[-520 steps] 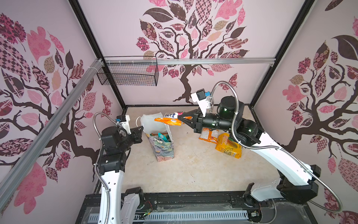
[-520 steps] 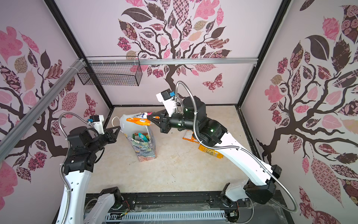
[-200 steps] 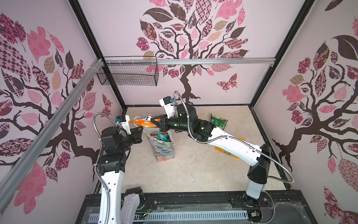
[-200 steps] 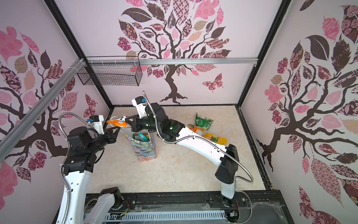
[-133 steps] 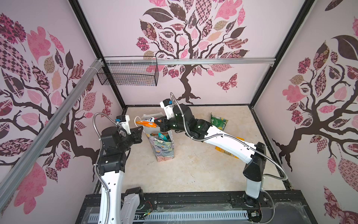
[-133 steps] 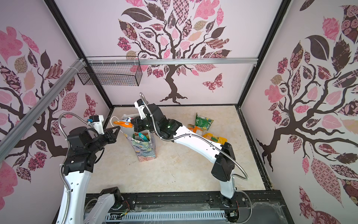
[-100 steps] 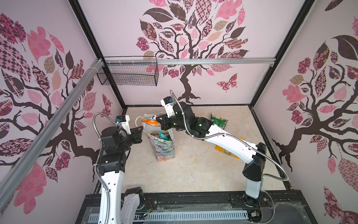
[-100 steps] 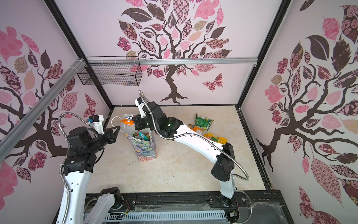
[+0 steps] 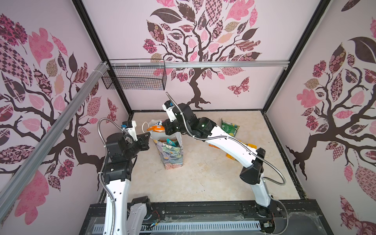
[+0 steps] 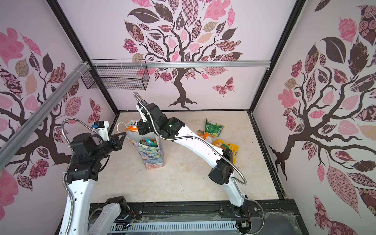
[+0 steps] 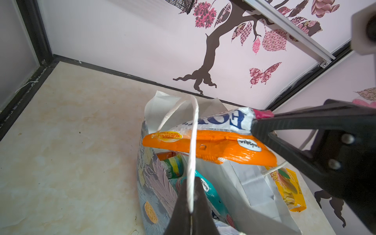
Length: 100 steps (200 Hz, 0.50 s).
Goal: Place the snacks into the paper bag
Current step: 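Hold the Fox's packet above the bag opening with the right gripper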
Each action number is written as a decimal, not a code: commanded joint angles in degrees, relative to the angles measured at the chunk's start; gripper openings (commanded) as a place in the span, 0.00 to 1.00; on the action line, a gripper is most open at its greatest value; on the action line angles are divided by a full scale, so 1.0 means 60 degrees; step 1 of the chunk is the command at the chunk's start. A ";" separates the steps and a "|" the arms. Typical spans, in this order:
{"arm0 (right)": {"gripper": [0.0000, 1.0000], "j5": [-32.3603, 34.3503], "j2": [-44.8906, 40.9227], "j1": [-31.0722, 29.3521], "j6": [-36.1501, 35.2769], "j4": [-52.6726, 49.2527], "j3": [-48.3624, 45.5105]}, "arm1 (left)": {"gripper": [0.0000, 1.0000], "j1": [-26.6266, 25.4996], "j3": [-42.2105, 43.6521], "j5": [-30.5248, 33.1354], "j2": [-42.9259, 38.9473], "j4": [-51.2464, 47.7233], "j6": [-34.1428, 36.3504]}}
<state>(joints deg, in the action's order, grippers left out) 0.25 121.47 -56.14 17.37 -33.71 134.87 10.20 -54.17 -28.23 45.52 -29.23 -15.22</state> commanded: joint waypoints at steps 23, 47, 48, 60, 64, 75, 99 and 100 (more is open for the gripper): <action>0.00 0.0764 0.0439 0.0026 -0.0437 -0.0314 0.0652 | 0.00 -0.0025 0.0049 -0.0123 -0.0092 0.0443 0.0091; 0.00 0.1068 0.0584 0.0025 -0.0541 -0.0328 0.0725 | 0.00 -0.0022 0.0049 -0.0121 -0.0097 0.0434 0.0103; 0.00 0.1084 0.0592 0.0025 -0.0538 -0.0328 0.0732 | 0.00 -0.0019 0.0057 -0.0125 -0.0099 0.0426 0.0104; 0.00 0.1290 0.0565 0.0026 -0.0588 -0.0348 0.0740 | 0.00 -0.0027 0.0049 -0.0087 -0.0103 0.0395 0.0120; 0.00 0.1355 0.0542 0.0026 -0.0601 -0.0372 0.0740 | 0.00 -0.0016 0.0049 -0.0068 -0.0104 0.0387 0.0128; 0.00 0.1550 0.0443 0.0026 -0.0673 -0.0428 0.0727 | 0.00 -0.0015 0.0049 -0.0027 -0.0112 0.0377 0.0135; 0.00 0.1878 0.0061 0.0014 -0.0728 -0.0372 0.0461 | 0.00 -0.0008 0.0035 0.0002 -0.0103 0.0375 0.0124; 0.00 0.1892 0.0052 0.0012 -0.0742 -0.0357 0.0454 | 0.00 -0.0011 0.0035 0.0002 -0.0102 0.0375 0.0122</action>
<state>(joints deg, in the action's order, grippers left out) 7.01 122.72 -56.18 14.70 -36.03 135.92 10.20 -54.17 -28.32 45.54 -29.23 -15.11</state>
